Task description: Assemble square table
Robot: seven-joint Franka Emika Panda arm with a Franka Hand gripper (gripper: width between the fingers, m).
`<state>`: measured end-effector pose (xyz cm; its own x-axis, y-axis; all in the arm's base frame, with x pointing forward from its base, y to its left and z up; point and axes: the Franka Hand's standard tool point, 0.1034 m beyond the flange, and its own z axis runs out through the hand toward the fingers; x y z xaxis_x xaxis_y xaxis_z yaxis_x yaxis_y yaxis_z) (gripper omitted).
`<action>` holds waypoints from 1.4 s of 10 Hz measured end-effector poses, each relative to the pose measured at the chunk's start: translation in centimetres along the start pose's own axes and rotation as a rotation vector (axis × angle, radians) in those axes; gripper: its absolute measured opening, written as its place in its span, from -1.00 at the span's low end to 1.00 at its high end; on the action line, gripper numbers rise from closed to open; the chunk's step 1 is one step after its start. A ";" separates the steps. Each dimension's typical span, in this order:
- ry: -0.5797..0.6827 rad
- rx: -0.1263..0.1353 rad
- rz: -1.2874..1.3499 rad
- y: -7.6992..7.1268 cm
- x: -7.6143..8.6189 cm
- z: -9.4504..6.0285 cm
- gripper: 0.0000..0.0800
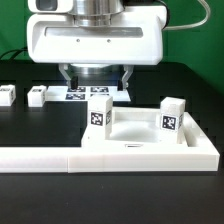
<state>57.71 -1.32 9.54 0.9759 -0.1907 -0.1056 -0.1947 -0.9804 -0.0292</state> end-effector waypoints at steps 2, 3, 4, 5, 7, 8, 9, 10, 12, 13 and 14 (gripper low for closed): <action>0.050 -0.012 -0.019 -0.8 -0.7 1.3 0.62; 0.060 -0.021 -0.027 -1.0 -1.5 2.1 0.62; 0.074 -0.029 -0.029 -0.8 -1.9 2.8 0.62; 0.090 -0.036 -0.028 -0.5 -2.3 3.5 0.62; 0.105 -0.050 -0.037 0.6 -2.7 4.4 0.62; 0.111 -0.056 -0.037 1.2 -2.7 4.8 0.62; 0.115 -0.061 -0.035 1.5 -2.7 5.1 0.62; 0.114 -0.064 -0.035 1.5 -2.7 5.4 0.62; 0.113 -0.065 -0.034 1.5 -2.7 5.4 0.62; 0.113 -0.065 -0.034 1.5 -2.7 5.4 0.62; 0.113 -0.065 -0.035 1.6 -2.7 5.4 0.62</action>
Offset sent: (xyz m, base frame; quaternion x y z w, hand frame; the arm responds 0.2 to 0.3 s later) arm -0.0165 0.0024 -0.0161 -0.0331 0.0326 -0.0308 0.9984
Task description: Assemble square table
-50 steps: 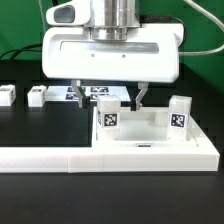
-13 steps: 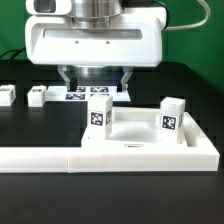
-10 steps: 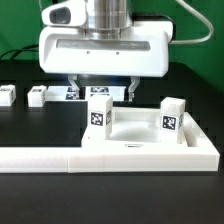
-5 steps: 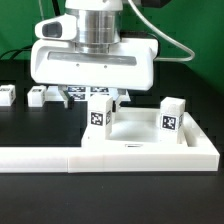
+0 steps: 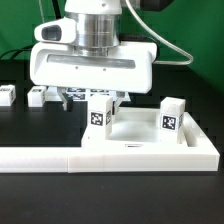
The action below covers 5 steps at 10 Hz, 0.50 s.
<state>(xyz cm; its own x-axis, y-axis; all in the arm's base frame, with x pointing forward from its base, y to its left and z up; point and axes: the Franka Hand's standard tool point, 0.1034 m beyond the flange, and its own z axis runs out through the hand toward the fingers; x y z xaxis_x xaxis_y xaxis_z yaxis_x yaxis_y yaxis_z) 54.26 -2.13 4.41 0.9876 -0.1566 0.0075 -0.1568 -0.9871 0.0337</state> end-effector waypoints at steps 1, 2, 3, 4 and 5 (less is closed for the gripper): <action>0.003 0.002 -0.013 0.6 0.3 -0.2 0.62; 0.018 0.022 0.000 1.1 0.4 0.0 0.62; 0.020 0.043 0.027 1.2 0.3 0.2 0.62; 0.022 0.054 0.025 1.0 0.3 0.4 0.62; 0.023 0.062 0.025 0.7 0.3 0.5 0.62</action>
Offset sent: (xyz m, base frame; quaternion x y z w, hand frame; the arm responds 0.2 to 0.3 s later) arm 0.0063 0.0345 -0.0072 0.1235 0.0196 0.0194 0.9920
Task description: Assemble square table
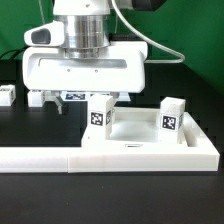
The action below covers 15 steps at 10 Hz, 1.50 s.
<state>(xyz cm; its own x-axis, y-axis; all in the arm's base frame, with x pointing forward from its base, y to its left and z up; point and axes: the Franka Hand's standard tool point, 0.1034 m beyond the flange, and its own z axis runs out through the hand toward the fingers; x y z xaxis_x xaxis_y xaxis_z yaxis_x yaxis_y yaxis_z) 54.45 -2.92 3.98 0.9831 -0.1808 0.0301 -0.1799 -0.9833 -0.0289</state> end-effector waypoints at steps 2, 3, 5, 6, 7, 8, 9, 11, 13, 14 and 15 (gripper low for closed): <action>0.010 0.011 -0.004 -0.2 0.0 0.3 0.62; 0.014 0.007 -0.011 -0.3 -0.2 0.6 0.62; -0.003 -0.002 -0.012 -0.2 -0.8 1.6 0.62; -0.004 -0.007 -0.014 -0.2 -1.0 2.0 0.62; -0.004 -0.010 -0.016 -0.2 -1.2 2.3 0.62; -0.008 -0.011 -0.017 -0.2 -1.3 2.5 0.62; -0.009 -0.011 -0.018 -0.2 -1.3 2.5 0.62; -0.009 -0.011 -0.016 -0.2 -1.3 2.5 0.29; -0.009 -0.011 -0.013 -0.2 -1.3 2.5 -0.14; -0.009 -0.011 -0.013 -0.2 -1.3 2.5 -0.49; -0.009 -0.011 -0.013 -0.2 -1.3 2.5 -0.82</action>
Offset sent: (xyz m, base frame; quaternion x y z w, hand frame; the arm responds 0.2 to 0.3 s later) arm -0.0068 -0.0019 -0.0153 -0.0389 -0.0117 -0.0267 0.9988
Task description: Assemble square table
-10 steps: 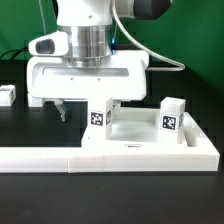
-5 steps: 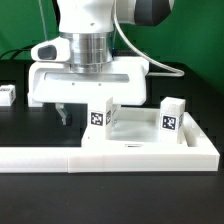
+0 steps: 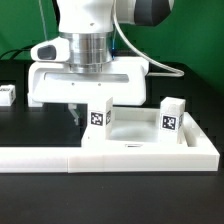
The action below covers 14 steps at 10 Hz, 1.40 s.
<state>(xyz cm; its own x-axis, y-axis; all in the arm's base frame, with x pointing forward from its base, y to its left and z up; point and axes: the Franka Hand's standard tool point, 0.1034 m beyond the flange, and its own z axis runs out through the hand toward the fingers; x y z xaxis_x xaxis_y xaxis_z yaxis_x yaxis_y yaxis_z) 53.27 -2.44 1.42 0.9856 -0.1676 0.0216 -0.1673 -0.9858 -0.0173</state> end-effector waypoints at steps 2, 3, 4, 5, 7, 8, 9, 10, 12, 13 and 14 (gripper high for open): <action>0.000 0.000 0.000 0.0 0.0 0.0 -0.86; 0.000 0.000 0.000 0.0 0.0 0.0 -0.86; 0.000 0.000 0.000 0.0 0.0 0.0 -0.86; 0.000 0.000 0.000 0.0 0.0 0.0 -0.86; 0.000 0.000 0.000 0.0 0.0 0.0 -0.86; 0.000 0.000 0.000 0.0 0.0 0.0 -0.86; 0.000 0.000 -0.006 0.0 0.0 0.0 -0.86; 0.000 0.000 -0.015 0.1 0.0 0.0 -0.86; 0.000 -0.001 -0.045 0.1 0.0 0.0 -0.86; -0.001 -0.006 -0.134 0.3 0.1 0.0 -0.86; -0.001 -0.007 -0.180 0.4 0.1 0.0 -0.86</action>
Offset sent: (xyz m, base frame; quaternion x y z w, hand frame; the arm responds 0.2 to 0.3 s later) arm 0.0000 0.0000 0.0000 0.0000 0.0000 0.0000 1.0000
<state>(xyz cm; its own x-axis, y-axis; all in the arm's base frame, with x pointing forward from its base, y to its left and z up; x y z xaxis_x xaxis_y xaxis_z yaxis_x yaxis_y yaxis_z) 53.28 -2.84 1.44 0.9997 0.0120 0.0229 0.0121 -0.9999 -0.0066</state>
